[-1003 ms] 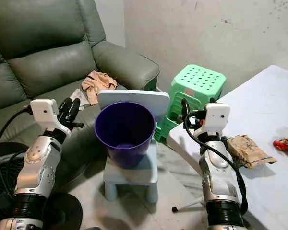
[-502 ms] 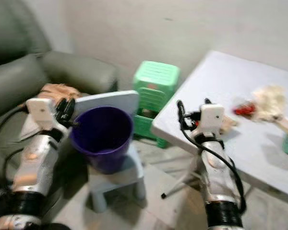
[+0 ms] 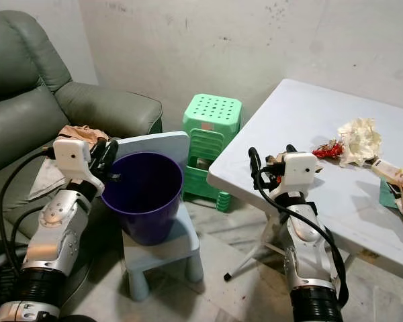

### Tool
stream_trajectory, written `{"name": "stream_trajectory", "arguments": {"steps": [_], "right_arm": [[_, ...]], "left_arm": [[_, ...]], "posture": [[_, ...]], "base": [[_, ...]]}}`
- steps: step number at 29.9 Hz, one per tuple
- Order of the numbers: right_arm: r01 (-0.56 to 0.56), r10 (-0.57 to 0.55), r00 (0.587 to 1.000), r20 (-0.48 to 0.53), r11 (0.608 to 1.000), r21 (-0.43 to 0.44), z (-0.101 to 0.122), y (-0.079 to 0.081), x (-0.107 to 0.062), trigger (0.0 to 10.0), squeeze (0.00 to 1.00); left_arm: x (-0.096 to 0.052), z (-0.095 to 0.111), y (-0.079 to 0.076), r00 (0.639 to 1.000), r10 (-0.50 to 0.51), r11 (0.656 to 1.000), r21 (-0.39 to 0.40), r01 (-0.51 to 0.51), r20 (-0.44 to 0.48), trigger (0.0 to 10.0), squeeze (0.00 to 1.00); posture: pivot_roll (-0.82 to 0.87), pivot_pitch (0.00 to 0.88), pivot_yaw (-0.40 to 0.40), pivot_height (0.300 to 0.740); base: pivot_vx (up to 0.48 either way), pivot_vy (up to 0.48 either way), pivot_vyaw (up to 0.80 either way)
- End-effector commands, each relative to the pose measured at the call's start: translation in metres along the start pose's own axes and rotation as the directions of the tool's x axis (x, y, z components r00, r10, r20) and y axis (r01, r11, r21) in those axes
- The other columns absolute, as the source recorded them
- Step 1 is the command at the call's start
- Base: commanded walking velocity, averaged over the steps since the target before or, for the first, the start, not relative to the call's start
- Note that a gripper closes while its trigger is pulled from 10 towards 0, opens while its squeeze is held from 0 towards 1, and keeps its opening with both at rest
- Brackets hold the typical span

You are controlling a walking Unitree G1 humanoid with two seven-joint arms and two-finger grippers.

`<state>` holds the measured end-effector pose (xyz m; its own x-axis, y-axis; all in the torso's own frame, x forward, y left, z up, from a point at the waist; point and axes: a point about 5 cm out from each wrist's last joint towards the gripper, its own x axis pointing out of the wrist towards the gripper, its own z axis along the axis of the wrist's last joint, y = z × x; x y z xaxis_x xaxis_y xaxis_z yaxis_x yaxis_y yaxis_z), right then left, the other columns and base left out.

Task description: Picking trash to rubbish bin

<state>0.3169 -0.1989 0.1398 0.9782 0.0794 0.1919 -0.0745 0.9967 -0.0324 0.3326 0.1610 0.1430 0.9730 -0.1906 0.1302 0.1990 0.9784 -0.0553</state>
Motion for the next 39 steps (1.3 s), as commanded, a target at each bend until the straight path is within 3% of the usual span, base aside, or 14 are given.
{"name": "stream_trajectory", "arguments": {"steps": [1, 7, 23, 30, 33, 39], "right_arm": [[0.009, -0.009, 1.0, 0.009, 1.0, -0.01, 0.003, -0.004, 0.002, 10.0, 0.0], [0.005, -0.005, 1.0, 0.009, 1.0, 0.004, 0.003, 0.0, -0.001, 10.0, 0.0], [0.003, -0.003, 1.0, -0.006, 1.0, 0.002, 0.0, 0.001, -0.003, 10.0, 0.0], [0.042, -0.039, 0.994, -0.103, 0.999, 0.025, -0.006, -0.001, 0.001, 10.0, 0.0], [0.048, -0.031, 0.988, -0.15, 0.993, 0.107, -0.008, -0.003, 0.003, 10.0, 0.0], [-0.008, 0.005, 0.989, -0.145, 1.0, -0.023, -0.006, -0.006, 0.006, 10.0, 0.0]], "left_arm": [[0.003, 0.002, -0.006, 1.0, -0.029, 1.0, 0.006, 0.029, -0.005, 10.0, 0.0], [0.003, -0.004, -0.002, 0.999, 0.001, 0.999, -0.049, -0.003, -0.038, 10.0, 0.0], [0.003, -0.003, -0.002, 0.999, 0.005, 0.998, -0.063, -0.008, -0.048, 10.0, 0.0], [0.006, -0.007, -0.005, 0.995, 0.025, 0.997, -0.066, -0.032, -0.096, 10.0, 0.0], [0.005, -0.007, -0.013, 0.994, -0.029, 0.998, -0.057, 0.023, -0.101, 10.0, 0.0], [0.005, -0.008, -0.027, 0.988, -0.107, 0.994, -0.051, 0.101, -0.115, 10.0, 0.0]], "posture": [[0.1, 0.0, -0.018, 0.715], [0.1, 0.0, -0.013, 0.715], [0.09, 0.0, -0.013, 0.715], [0.1, 0.0, -0.017, 0.715], [0.1, 0.0, -0.02, 0.715], [0.1, 0.0, -0.02, 0.715]], "base": [[0.0, 0.0, 0.0], [0.0, 0.0, 0.0], [0.0, -0.376, 0.0], [0.0, 0.0, 0.0], [0.0, 0.0, 0.0], [0.0, 0.0, 0.0]]}}
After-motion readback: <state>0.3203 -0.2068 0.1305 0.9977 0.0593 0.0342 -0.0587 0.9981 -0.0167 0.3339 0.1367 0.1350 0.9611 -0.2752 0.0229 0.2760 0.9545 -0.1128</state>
